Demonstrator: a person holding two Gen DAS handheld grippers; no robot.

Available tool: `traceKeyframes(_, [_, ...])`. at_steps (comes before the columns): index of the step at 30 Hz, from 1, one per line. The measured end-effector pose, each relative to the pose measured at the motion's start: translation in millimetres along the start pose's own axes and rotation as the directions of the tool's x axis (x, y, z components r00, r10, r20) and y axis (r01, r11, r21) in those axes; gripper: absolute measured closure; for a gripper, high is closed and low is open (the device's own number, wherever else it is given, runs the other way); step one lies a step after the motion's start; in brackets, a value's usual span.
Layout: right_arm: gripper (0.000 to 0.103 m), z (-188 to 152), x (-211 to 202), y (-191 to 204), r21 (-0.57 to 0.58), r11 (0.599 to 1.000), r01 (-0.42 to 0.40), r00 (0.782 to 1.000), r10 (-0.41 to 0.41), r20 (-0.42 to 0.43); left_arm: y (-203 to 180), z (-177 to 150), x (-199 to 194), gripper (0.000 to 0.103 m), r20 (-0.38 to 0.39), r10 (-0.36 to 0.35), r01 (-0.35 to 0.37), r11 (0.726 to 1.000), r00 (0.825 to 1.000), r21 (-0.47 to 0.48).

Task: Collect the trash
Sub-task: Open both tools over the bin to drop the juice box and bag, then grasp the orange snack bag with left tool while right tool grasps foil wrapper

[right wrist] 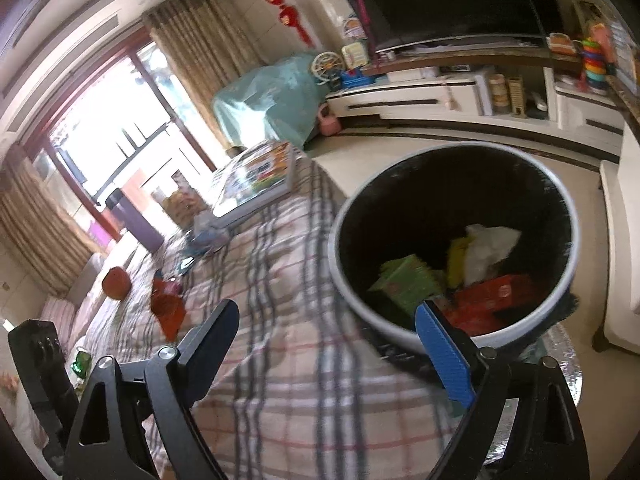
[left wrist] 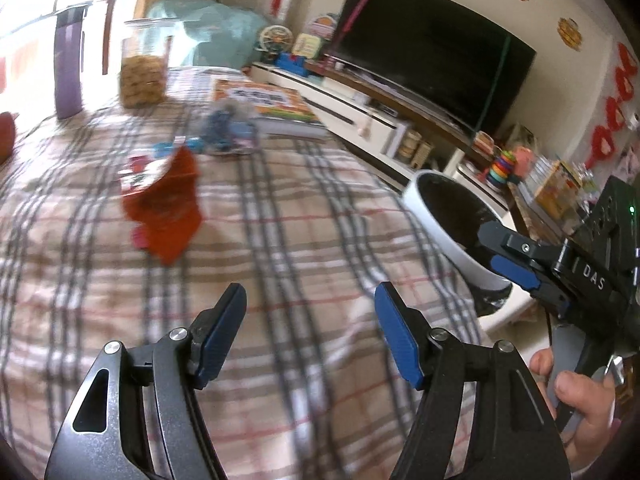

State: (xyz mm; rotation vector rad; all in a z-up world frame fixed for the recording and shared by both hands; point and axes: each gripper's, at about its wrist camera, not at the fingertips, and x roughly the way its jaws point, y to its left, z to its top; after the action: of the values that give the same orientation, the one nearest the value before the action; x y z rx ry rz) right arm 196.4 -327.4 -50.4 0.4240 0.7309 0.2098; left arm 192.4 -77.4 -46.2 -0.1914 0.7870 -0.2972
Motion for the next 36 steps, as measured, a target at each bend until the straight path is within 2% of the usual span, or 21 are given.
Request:
traceKeyframes(7, [0.011,-10,14,29,-0.036,0.999,-0.037,0.999,0.036,-0.03,36,-6,-12,0.035,0.006,0.05,-0.05,0.997,0.999,-0.056])
traceKeyframes(17, [0.011,-17,33,60,-0.085,0.993,-0.081,0.995,0.076,-0.067,61,-4,-18,0.035,0.016,0.096,-0.094,0.992,0.995,-0.086])
traceKeyframes(28, [0.011,-6,63,84,-0.135,0.982,-0.129,0.988,0.116,-0.102,77,9,-8,0.034,-0.006,0.133,-0.133,0.988,0.991,-0.081])
traceKeyframes(36, [0.011,11,102,95,-0.152,0.973,-0.174,0.977,0.151,-0.151,84,27,1,0.034,0.004,0.155,-0.155,0.986,0.988,-0.058])
